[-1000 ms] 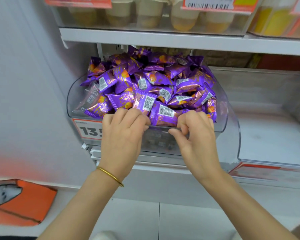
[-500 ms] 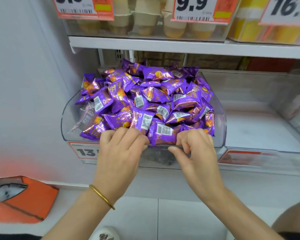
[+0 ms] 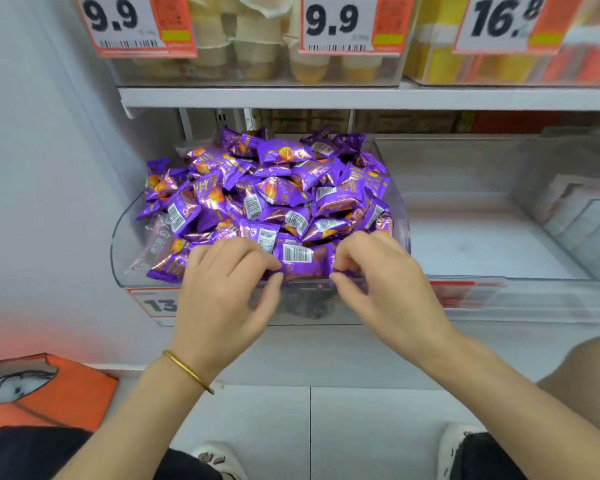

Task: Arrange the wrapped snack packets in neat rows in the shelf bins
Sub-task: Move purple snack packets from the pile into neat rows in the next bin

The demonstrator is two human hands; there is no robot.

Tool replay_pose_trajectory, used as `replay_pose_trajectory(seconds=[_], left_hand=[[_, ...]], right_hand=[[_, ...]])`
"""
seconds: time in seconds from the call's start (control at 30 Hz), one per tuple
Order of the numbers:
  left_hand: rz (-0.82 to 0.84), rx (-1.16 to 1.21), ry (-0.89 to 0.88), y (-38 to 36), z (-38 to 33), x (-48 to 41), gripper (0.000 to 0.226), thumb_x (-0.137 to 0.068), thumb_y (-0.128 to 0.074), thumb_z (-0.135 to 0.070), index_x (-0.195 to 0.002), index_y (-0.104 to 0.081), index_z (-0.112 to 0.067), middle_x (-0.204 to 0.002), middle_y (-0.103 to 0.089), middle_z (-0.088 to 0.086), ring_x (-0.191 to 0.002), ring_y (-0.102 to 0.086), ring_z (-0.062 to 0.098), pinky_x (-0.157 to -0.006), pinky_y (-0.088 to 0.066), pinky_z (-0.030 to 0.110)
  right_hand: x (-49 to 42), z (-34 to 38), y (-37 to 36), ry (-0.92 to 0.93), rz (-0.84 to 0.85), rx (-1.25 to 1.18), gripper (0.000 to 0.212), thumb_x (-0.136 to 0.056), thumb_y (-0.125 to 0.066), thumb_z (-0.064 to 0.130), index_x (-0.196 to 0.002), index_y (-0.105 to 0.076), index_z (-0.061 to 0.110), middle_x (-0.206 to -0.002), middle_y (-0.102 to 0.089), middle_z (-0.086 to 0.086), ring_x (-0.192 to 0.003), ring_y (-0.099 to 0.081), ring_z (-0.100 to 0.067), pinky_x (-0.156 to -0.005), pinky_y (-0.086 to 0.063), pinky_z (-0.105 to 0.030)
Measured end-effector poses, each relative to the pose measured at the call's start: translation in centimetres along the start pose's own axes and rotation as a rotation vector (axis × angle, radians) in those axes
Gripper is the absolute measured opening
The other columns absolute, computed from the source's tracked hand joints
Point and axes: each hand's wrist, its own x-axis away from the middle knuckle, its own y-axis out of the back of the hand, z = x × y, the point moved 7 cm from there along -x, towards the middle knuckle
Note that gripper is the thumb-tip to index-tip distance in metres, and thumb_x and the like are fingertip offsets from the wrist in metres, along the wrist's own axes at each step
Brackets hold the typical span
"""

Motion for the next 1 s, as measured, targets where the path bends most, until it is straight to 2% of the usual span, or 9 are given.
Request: replay_pose_trajectory(seconds=[0.2, 0.27, 0.37, 0.47, 0.7, 0.77, 0.83, 0.93, 1.0], left_hand=[[-0.017, 0.009, 0.008, -0.6, -1.9, -4.5, 0.014, -0.084, -0.057, -0.019, -0.092, -0.066, -0.012, -0.092, -0.062, 0.003, -0.086, -0.056, 0.025, -0.069, -0.033, 0.037], [-0.011, -0.003, 0.033, -1.3, -1.6, -6.6, 0.020, -0.084, -0.056, -0.022, -0.098, -0.065, -0.011, -0.098, -0.061, 0.005, -0.091, -0.055, 0.026, -0.073, -0.035, 0.038], [0.068, 0.001, 0.112, -3.1, -0.4, -9.2, 0.038, -0.082, -0.051, -0.035, -0.113, -0.061, -0.014, -0.110, -0.057, 0.005, -0.099, -0.052, 0.029, -0.081, -0.037, 0.039], [0.121, -0.027, 0.150, -4.9, 0.2, -10.1, 0.045, -0.078, -0.047, -0.038, -0.114, -0.062, -0.015, -0.106, -0.056, 0.004, -0.096, -0.049, 0.028, -0.080, -0.036, 0.039], [0.086, -0.033, 0.196, -5.0, 0.8, -11.0, 0.038, -0.080, -0.046, -0.033, -0.110, -0.065, -0.018, -0.098, -0.056, 0.003, -0.094, -0.049, 0.024, -0.074, -0.033, 0.035], [0.024, 0.056, 0.209, -3.9, 0.9, -11.4, 0.032, -0.086, -0.049, -0.027, -0.111, -0.065, -0.017, -0.101, -0.059, 0.001, -0.097, -0.053, 0.024, -0.082, -0.040, 0.038], [-0.067, 0.180, 0.224, -2.6, 0.7, -11.6, 0.026, -0.089, -0.050, -0.020, -0.109, -0.066, -0.015, -0.099, -0.060, -0.004, -0.097, -0.053, 0.015, -0.088, -0.039, 0.027], [-0.143, 0.469, 0.334, -1.7, 0.3, -11.7, 0.022, -0.089, -0.052, -0.020, -0.106, -0.065, -0.023, -0.091, -0.061, -0.017, -0.082, -0.056, 0.004, -0.078, -0.044, 0.018], [-0.111, 0.675, 0.425, -2.4, 0.1, -11.7, 0.016, -0.091, -0.054, -0.017, -0.099, -0.063, -0.027, -0.078, -0.062, -0.015, -0.065, -0.055, 0.000, -0.065, -0.044, 0.014]], right_hand=[[-5.4, -4.3, 4.8, -0.042, -0.060, 0.051, 0.015, -0.075, -0.060, 0.020, -0.089, -0.059, 0.015, -0.083, -0.059, 0.004, -0.080, -0.052, -0.023, -0.073, -0.034, -0.027], [-7.2, -5.5, 3.8, 0.005, 0.076, 0.121, 0.038, -0.074, -0.057, 0.045, -0.101, -0.062, 0.019, -0.098, -0.063, 0.002, -0.094, -0.055, -0.024, -0.083, -0.034, -0.027], [-8.4, -6.3, 1.4, 0.049, 0.249, 0.199, 0.061, -0.065, -0.048, 0.067, -0.110, -0.061, 0.029, -0.110, -0.058, 0.003, -0.103, -0.052, -0.026, -0.088, -0.043, -0.044], [-8.5, -6.3, 1.1, 0.111, 0.167, 0.198, 0.050, -0.066, -0.052, 0.057, -0.104, -0.064, 0.027, -0.107, -0.058, 0.003, -0.097, -0.052, -0.026, -0.080, -0.047, -0.046], [-7.5, -6.6, 2.1, 0.120, -0.029, -0.032, 0.036, -0.081, -0.053, 0.037, -0.110, -0.064, 0.019, -0.107, -0.062, 0.005, -0.100, -0.056, -0.021, -0.085, -0.044, -0.042], [-7.5, -6.8, 2.9, 0.072, -0.082, -0.168, 0.033, -0.084, -0.054, 0.032, -0.112, -0.063, 0.019, -0.105, -0.060, 0.010, -0.099, -0.055, -0.012, -0.088, -0.042, -0.031], [-7.6, -7.1, 3.5, 0.003, -0.119, -0.329, 0.026, -0.086, -0.053, 0.030, -0.110, -0.062, 0.024, -0.098, -0.061, 0.015, -0.094, -0.056, -0.004, -0.086, -0.042, -0.020], [-7.9, -7.0, 4.4, -0.079, -0.164, -0.494, 0.012, -0.089, -0.052, 0.027, -0.095, -0.058, 0.036, -0.089, -0.062, 0.016, -0.079, -0.055, 0.006, -0.074, -0.040, -0.007], [-8.0, -7.0, 4.9, -0.130, -0.160, -0.607, 0.014, -0.089, -0.047, 0.025, -0.088, -0.058, 0.033, -0.079, -0.062, 0.012, -0.067, -0.054, 0.003, -0.064, -0.040, -0.008]])
